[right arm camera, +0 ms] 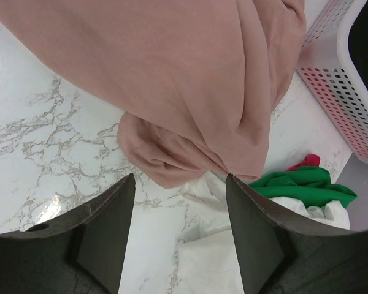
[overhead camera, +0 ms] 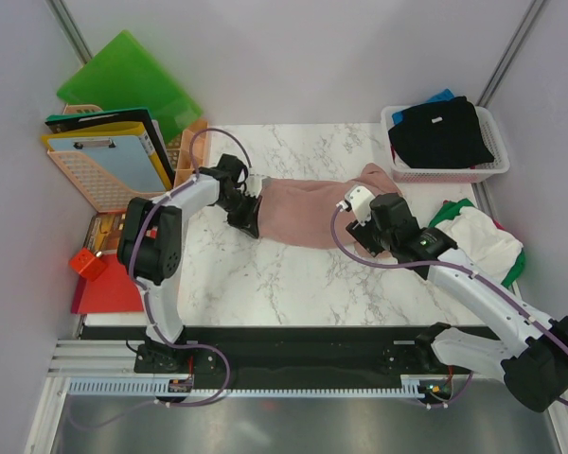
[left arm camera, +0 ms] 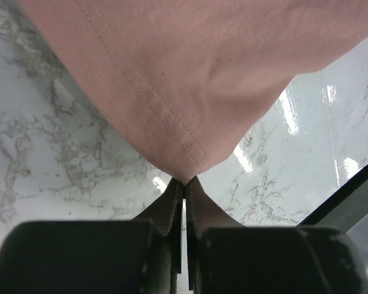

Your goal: Fold and stack the t-shirts

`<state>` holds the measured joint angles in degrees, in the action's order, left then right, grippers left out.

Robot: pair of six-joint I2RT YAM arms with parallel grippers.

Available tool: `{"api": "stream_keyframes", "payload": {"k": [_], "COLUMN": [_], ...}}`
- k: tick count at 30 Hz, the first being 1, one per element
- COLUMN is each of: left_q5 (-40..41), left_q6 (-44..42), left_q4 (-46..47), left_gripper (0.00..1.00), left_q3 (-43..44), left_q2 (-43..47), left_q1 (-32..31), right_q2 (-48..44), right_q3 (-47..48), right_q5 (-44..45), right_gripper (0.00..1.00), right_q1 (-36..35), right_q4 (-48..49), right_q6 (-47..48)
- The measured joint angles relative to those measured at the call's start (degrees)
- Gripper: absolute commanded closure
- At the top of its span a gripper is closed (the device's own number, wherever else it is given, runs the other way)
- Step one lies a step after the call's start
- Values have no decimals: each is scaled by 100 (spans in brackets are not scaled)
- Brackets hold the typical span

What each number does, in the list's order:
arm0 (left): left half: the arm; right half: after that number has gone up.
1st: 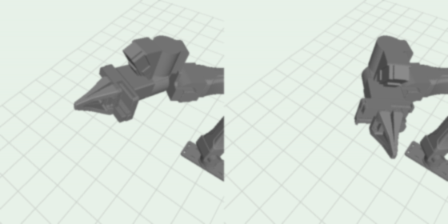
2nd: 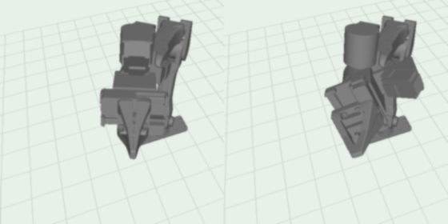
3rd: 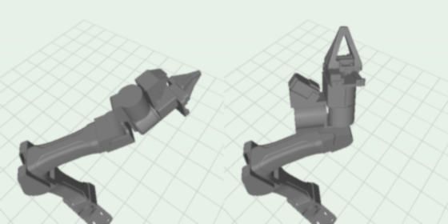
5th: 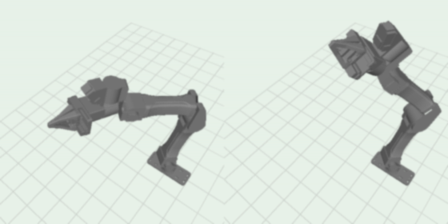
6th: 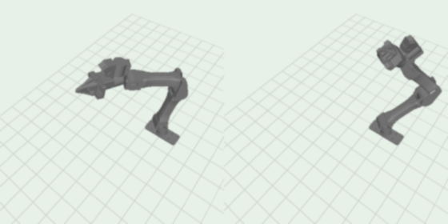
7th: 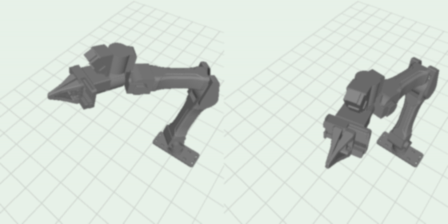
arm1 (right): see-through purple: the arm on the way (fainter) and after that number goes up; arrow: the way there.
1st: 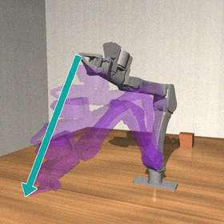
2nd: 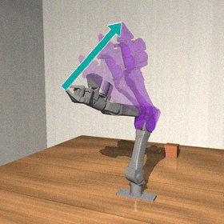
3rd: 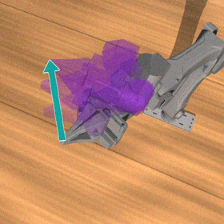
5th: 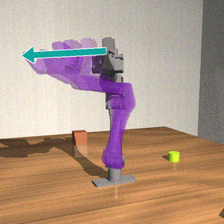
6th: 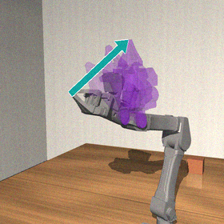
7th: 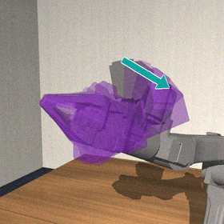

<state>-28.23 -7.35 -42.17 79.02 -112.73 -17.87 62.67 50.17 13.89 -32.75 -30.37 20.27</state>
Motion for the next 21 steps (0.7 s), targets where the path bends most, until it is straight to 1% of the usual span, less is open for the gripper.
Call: {"api": "stream_keyframes", "payload": {"k": [6, 9, 11, 13, 16, 21], "left_q5": [542, 850, 1073, 1281, 1545, 1926], "left_q6": [-240, -442, -612, -769, -1047, -1364], "left_q4": [-140, -369, -525, -741, -892, -837], "left_gripper": [98, 98, 98, 98, 98, 98], "left_q3": [0, 310, 754, 1379, 2535, 3740], "left_q2": [739, 1069, 1224, 1322, 1552, 2695], "left_q1": [-39, -85, -133, -162, -188, -186], "right_q2": [-4, -4, -4, -4, -4, -76], "right_q3": [0, 0, 0, 0, 2, 2], "right_q5": [7, 31, 81, 140, 227, 245], "right_gripper": [33, 33, 33, 33, 33, 34], "right_q1": [2, 2, 0, 2, 2, 116], "right_q4": [0, 0, -2, 0, 2, 9], "right_q6": [4, 7, 11, 11, 13, 7]}}
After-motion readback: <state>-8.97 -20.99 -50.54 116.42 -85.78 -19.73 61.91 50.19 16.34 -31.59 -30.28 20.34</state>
